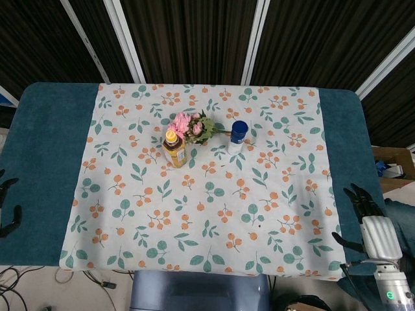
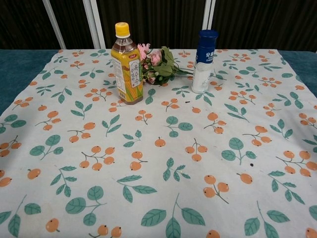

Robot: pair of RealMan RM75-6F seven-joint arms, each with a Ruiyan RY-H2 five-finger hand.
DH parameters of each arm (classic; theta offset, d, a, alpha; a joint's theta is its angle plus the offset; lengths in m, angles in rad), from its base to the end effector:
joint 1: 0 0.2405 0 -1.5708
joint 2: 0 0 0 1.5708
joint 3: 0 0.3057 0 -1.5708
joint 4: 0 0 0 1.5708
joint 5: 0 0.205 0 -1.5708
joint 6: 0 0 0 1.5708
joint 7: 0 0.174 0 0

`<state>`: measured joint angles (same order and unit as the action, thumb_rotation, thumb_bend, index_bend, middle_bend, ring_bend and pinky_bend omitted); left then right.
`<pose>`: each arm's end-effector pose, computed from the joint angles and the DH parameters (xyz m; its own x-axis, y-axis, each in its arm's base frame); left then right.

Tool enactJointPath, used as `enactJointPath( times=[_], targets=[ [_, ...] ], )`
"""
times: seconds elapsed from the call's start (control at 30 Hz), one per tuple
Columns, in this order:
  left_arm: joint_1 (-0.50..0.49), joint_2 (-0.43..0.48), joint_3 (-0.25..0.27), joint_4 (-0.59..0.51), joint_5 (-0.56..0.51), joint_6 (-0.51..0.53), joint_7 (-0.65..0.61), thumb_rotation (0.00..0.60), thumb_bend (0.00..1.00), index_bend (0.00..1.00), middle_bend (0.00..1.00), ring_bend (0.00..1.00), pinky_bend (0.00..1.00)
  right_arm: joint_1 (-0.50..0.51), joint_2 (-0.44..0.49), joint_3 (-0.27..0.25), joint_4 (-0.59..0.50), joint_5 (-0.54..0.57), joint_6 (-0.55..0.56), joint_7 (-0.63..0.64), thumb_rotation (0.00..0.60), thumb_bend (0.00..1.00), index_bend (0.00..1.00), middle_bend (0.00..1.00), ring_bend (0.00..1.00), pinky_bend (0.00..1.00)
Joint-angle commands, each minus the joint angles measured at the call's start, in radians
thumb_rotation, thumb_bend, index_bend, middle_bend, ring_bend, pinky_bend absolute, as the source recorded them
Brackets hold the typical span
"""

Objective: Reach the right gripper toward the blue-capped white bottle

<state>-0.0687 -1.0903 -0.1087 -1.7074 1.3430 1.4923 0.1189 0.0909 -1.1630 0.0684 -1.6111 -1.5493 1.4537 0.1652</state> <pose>-0.3585 0.2172 0.2066 0.4270 -0.0352 0.9036 0.8960 0.1511 -0.4175 -0.3416 -0.2197 0.1641 0.2016 -0.0268 0.9791 -0.9779 -0.0626 0.1996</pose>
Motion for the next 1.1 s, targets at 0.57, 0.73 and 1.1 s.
enactJointPath(
  times=[0.57, 0.73, 1.1],
  targets=[
    [-0.004, -0.004, -0.012, -0.001, -0.031, -0.005, 0.016, 0.6, 0.5, 0.18, 0.03, 0.04, 0.0, 0.462, -0.103, 0.248, 0.12, 0.388, -0.629, 0.274, 0.6, 0.2, 0.1, 0.04, 0.04, 0.19],
    [-0.005, 0.0, -0.014, -0.006, -0.041, -0.013, 0.01, 0.6, 0.5, 0.18, 0.03, 0.04, 0.0, 0.541, -0.195, 0.27, 0.223, 0.479, -0.686, 0.216, 0.6, 0.2, 0.1, 0.04, 0.04, 0.19],
    [-0.006, 0.006, -0.017, -0.014, -0.057, -0.022, 0.0, 0.6, 0.5, 0.18, 0.03, 0.04, 0.0, 0.655, -0.365, 0.308, 0.412, 0.614, -0.732, 0.137, 0.6, 0.2, 0.11, 0.07, 0.05, 0.19]
  ],
)
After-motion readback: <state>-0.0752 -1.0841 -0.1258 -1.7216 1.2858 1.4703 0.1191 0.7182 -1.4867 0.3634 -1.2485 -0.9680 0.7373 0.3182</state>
